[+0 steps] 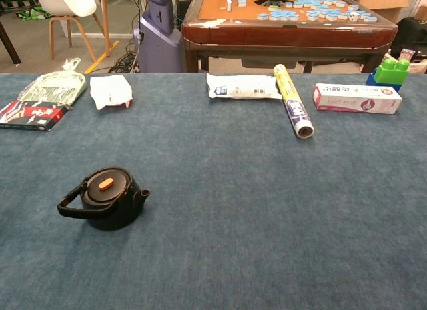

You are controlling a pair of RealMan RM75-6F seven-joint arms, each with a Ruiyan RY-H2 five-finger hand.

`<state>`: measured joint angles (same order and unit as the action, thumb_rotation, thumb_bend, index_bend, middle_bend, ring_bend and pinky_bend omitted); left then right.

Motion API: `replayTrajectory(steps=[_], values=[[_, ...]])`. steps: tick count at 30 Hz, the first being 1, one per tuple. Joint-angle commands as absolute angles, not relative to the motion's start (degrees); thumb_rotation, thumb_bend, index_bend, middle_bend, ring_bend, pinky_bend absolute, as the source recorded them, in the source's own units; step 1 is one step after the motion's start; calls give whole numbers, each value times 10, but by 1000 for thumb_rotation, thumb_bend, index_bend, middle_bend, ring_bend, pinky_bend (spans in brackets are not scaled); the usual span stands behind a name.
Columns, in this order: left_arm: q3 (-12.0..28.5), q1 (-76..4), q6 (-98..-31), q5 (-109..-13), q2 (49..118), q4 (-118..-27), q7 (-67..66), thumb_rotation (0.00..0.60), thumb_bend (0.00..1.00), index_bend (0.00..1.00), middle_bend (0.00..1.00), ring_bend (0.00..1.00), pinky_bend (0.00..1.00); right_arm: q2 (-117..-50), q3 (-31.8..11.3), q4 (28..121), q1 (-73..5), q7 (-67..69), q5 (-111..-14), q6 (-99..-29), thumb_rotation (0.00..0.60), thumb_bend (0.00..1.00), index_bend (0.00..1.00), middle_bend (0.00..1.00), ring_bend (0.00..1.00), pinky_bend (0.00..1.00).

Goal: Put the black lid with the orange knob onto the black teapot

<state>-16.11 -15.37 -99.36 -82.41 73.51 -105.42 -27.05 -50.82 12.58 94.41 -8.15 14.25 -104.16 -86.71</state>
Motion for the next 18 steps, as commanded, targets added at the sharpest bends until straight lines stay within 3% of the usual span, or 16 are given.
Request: replayTrajectory(steps=[1,9,18], values=[[-160,-116,-977,-853,738,-958,-181,600,533,116,0,0,0,-524,141,957,-58,114,-1056,-870,600,254,9,0,0,0],[-141,-94,-958,-875,737,-883,-93,600,533,116,0,0,0,-551,136,953,-19,57,-1043,-888,600,254,8,0,0,0],[-112,-92,-927,-885,724,-883,-94,600,533,116,0,0,0,-578,111,935,10,1,-1016,-906,600,254,9,0,0,0]])
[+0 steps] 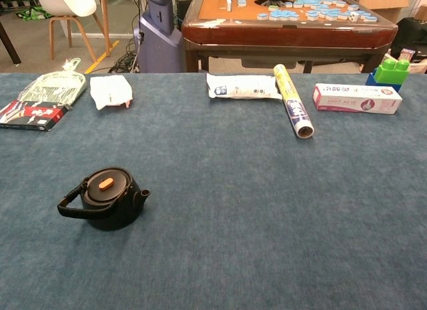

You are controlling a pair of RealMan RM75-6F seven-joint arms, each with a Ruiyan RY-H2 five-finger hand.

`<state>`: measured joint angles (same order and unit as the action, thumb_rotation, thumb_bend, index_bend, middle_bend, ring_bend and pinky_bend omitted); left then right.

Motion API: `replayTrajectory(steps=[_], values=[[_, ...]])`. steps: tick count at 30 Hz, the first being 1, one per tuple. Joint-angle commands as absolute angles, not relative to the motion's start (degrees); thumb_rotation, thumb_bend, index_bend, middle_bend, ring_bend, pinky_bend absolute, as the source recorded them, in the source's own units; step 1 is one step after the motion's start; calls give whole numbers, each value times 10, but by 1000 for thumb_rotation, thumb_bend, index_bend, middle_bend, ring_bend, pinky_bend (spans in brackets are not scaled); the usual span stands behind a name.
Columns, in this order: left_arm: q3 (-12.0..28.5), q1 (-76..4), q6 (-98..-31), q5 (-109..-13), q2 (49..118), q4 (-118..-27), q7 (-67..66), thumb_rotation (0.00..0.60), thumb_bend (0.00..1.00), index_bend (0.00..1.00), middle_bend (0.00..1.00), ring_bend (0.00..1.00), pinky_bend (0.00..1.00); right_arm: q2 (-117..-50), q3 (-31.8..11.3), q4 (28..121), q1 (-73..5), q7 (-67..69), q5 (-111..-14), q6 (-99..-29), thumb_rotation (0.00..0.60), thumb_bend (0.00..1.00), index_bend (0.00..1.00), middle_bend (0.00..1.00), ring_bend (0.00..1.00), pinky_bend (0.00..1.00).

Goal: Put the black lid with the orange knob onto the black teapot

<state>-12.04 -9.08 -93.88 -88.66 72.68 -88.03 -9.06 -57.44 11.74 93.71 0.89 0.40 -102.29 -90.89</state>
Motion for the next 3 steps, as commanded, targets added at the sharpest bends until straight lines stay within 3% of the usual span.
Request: replayTrajectory(steps=[1,3], values=[[-108,-93,-921,-883,724,-884,-94,600,533,116,0,0,0,-578,109,935,9,2,-1014,-904,600,254,9,0,0,0],[-100,-96,-907,-879,723,-886,-96,600,533,116,0,0,0,-577,104,937,5,6,-1009,-896,600,254,9,0,0,0]])
